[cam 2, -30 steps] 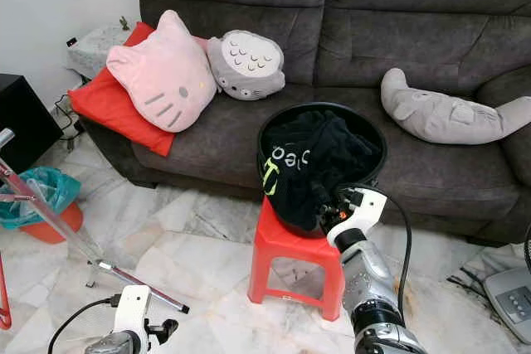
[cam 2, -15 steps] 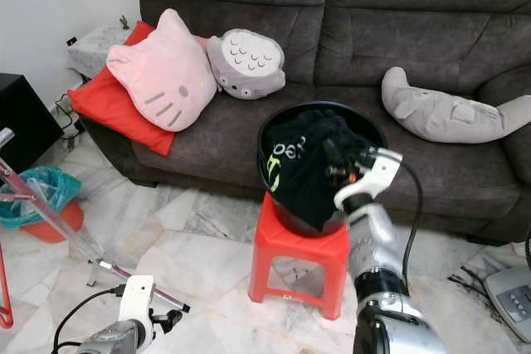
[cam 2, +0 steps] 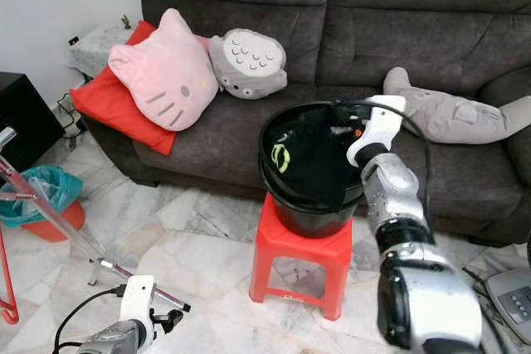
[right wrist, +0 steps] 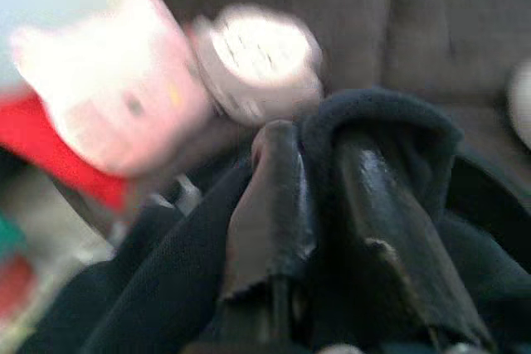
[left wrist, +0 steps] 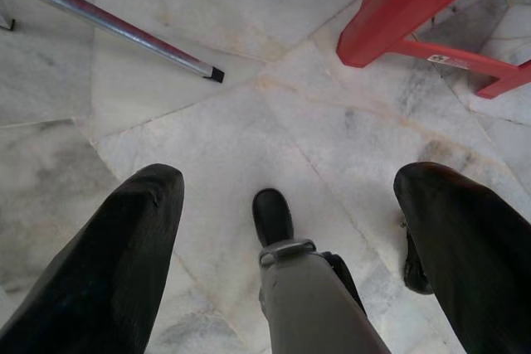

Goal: Hang hanger

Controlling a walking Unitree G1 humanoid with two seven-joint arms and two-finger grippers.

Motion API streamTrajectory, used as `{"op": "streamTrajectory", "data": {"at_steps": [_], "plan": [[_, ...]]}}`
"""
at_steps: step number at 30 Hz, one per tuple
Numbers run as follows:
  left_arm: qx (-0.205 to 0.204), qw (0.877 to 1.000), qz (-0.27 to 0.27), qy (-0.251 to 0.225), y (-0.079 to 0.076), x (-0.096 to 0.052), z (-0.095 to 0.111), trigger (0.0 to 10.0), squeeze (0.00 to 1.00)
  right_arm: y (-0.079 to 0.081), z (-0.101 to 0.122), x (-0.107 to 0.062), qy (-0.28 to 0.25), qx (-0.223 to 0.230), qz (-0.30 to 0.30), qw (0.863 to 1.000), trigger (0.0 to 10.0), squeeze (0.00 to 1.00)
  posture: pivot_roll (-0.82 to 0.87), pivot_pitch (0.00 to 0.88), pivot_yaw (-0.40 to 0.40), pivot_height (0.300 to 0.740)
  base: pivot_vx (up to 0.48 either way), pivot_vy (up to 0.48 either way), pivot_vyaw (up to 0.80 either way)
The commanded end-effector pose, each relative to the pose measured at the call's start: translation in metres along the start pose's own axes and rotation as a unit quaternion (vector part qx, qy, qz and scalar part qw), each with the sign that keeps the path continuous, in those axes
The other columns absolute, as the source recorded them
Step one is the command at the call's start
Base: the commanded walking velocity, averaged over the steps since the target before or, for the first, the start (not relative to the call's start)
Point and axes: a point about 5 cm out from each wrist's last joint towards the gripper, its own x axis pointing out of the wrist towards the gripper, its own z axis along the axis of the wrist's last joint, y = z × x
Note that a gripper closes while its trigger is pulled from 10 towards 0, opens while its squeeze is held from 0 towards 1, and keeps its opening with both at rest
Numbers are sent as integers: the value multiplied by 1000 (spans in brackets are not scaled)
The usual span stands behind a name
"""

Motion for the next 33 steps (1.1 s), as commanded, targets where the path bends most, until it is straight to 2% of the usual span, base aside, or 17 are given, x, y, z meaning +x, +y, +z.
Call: {"op": "streamTrajectory", "data": {"at_steps": [1, 4, 7, 12, 14, 15, 16, 19, 23, 29, 30, 31, 32, 33], "plan": [[4, 1000, 5, 11, 2, -1, -7, 10000, 0, -1, -8, 1, 51, -43, -13, 998, 0, 0, -111, 1, 60, 740, 0, 0, 0], [3, 1000, 7, 11, 2, -1, -7, 10000, 0, -5, -14, -1, 97, -152, -18, 983, 0, 0, -111, 1, 60, 740, 0, 0, 0], [2, 1000, 8, 11, 2, -1, -8, 10000, 0, -3, -10, 1, 92, -166, -10, 982, 0, 0, -105, 2, 60, 740, 0, 0, 0], [2, 1000, 9, 13, 1, -2, -11, 10000, 0, 19, -2, 8, 75, -252, 68, 963, 0, 0, -104, 3, 59, 740, 0, 0, 0], [1, 1000, 9, 13, 1, -2, -13, 10000, 0, 28, -2, 10, 68, -255, 101, 959, 0, 0, -104, 3, 59, 740, 0, 0, 0], [0, 1000, 10, 17, 4, -3, -20, 10000, 0, 30, -1, 10, 64, -257, 108, 958, 0, 0, -104, 3, 59, 740, 0, 0, 0], [-2, 1000, 13, 28, 12, -8, -37, 10000, 0, 34, -1, 10, 58, -258, 124, 956, 0, 0, -100, 4, 58, 740, 0, 0, 0], [-3, 999, 15, 35, 16, -12, -49, 10000, 0, 40, -5, 10, 65, -264, 148, 951, 0, 0, -100, 4, 58, 740, 0, 0, 0], [-1, 999, 15, 35, 17, -12, -49, 10000, 0, 49, -17, 7, 85, -277, 199, 936, 0, 0, -103, 4, 60, 740, 0, 0, 0], [-1, 1000, 12, 27, 15, -10, -42, 10000, 0, 55, -31, 1, 102, -276, 247, 923, 0, 0, -100, 4, 61, 740, 0, 0, 0], [-1, 1000, 12, 25, 15, -10, -41, 10000, 0, 57, -35, -1, 109, -275, 261, 919, 471, 0, -100, 4, 61, 740, 0, 0, 0], [0, 1000, 11, 24, 15, -10, -40, 10000, 0, 56, -37, -2, 115, -277, 262, 917, 471, 0, -100, 4, 61, 740, 0, 0, 0], [0, 1000, 11, 23, 15, -10, -39, 10000, 0, 55, -39, -2, 119, -276, 259, 918, 3922, 0, -102, 5, 62, 740, 0, 0, 0], [1, 1000, 10, 21, 15, -10, -38, 10000, 0, 53, -42, -3, 128, -278, 250, 919, 10000, 0, -102, 5, 62, 740, 0, 0, 0]]}}
